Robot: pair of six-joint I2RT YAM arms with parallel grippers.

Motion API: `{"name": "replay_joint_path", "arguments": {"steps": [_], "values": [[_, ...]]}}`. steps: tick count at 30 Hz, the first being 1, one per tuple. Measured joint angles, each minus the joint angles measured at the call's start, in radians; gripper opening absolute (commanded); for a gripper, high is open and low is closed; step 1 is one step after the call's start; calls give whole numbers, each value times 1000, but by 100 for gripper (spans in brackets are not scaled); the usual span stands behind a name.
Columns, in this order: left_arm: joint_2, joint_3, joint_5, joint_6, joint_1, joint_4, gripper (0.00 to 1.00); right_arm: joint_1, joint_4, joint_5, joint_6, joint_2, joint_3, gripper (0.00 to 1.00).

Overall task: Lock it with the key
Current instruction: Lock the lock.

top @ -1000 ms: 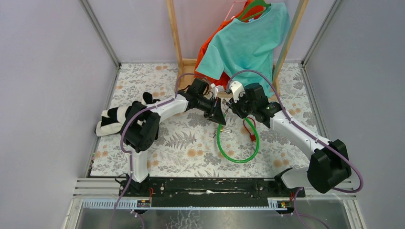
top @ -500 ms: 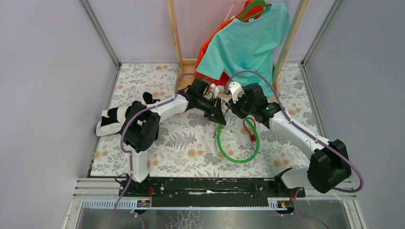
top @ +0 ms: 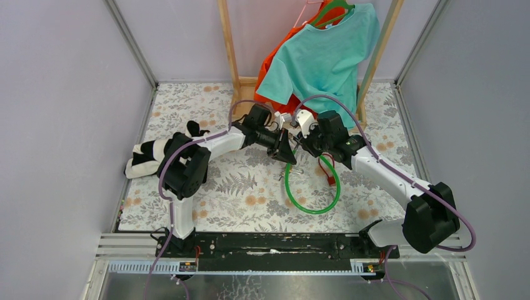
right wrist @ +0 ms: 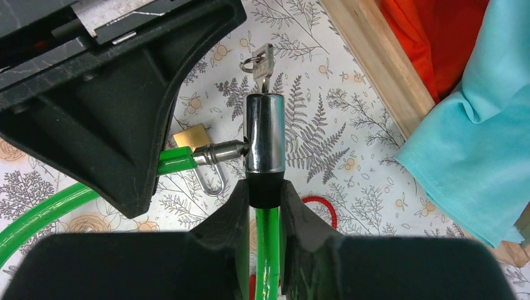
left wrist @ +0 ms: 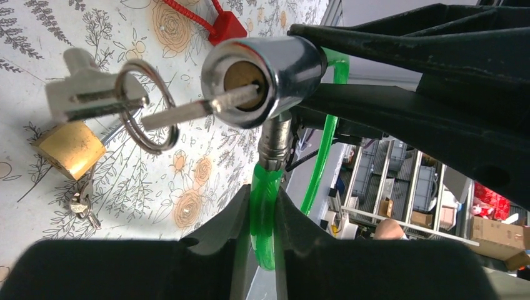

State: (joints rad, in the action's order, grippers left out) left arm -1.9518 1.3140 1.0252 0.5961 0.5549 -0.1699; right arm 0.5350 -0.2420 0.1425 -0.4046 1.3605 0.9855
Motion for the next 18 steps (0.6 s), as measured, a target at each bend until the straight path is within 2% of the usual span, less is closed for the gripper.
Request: {"name": "replay_joint_path", "arguments": {"steps": [18], "values": [[25,-197,92,406,-31,455,0,14,77,6,-164,-46,-69,0]]}}
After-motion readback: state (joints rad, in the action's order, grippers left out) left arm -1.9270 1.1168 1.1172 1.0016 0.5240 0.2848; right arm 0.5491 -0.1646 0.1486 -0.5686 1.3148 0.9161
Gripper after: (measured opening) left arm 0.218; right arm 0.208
